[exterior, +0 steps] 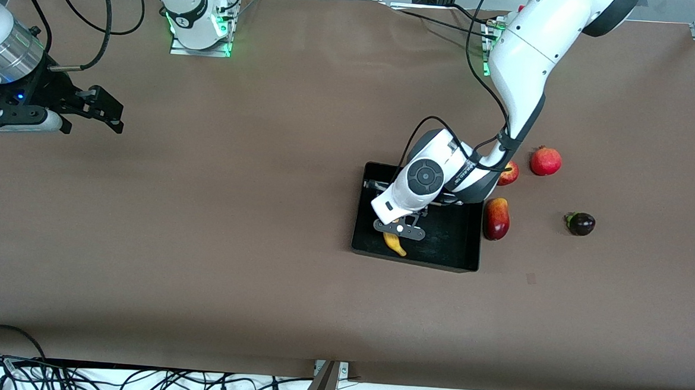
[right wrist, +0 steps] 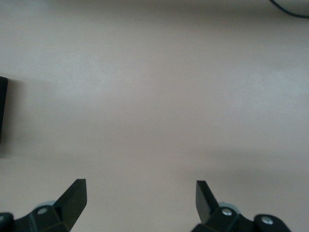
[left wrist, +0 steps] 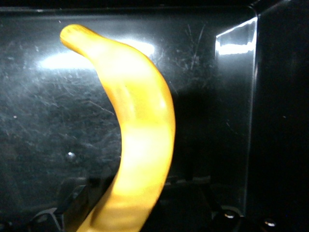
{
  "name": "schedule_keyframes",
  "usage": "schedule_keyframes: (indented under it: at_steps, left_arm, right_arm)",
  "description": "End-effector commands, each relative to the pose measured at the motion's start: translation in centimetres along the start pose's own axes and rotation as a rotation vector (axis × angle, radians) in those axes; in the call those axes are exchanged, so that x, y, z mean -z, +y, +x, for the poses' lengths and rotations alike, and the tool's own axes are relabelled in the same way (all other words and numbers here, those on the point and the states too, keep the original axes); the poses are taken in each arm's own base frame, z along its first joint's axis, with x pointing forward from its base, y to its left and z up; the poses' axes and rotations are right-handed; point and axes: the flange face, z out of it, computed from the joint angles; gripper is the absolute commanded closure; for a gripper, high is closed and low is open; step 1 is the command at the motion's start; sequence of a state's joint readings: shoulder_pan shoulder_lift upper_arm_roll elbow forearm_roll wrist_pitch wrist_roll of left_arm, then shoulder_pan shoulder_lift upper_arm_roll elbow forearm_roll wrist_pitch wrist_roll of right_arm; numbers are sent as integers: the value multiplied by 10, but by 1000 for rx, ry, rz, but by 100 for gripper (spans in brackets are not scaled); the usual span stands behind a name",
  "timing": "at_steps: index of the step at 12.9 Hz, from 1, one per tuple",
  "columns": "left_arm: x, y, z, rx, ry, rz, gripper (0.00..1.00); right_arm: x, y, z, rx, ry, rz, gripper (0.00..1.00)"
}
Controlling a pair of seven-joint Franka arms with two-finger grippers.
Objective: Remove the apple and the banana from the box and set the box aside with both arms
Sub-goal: 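Reach into the tray and grasp the yellow banana with the left gripper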
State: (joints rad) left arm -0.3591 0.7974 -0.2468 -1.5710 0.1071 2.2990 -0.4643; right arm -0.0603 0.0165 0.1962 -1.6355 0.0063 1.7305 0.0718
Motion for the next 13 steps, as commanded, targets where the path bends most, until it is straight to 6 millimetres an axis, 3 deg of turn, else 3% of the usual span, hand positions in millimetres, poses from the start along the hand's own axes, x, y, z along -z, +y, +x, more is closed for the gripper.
schedule_keyframes:
  at_steps: [1,2,3,4,7,9,11,13]
  left_arm:
    - [2,-10,3,31,35,37,61]
    - [4,-9,2,48,35,38,81]
    - [6,-7,2,65,39,37,93]
    - [11,-5,4,71,45,34,100]
    - [42,-15,11,82,68,35,100]
    - [91,-32,17,111,70,50,100]
    - [140,-61,22,159,54,69,100]
    - [155,-103,24,205,-9,119,100]
  right_arm:
    - [4,-1,1,-7,7,11,0]
    - [3,-1,1,-7,7,11,0]
    - [3,-1,1,-7,7,11,0]
    - [3,-1,1,-7,5,11,0]
    - [4,-1,1,-7,7,11,0]
    - [4,-1,1,-7,7,11,0]
    - [3,-1,1,-7,5,11,0]
    - [3,-1,1,-7,5,11,0]
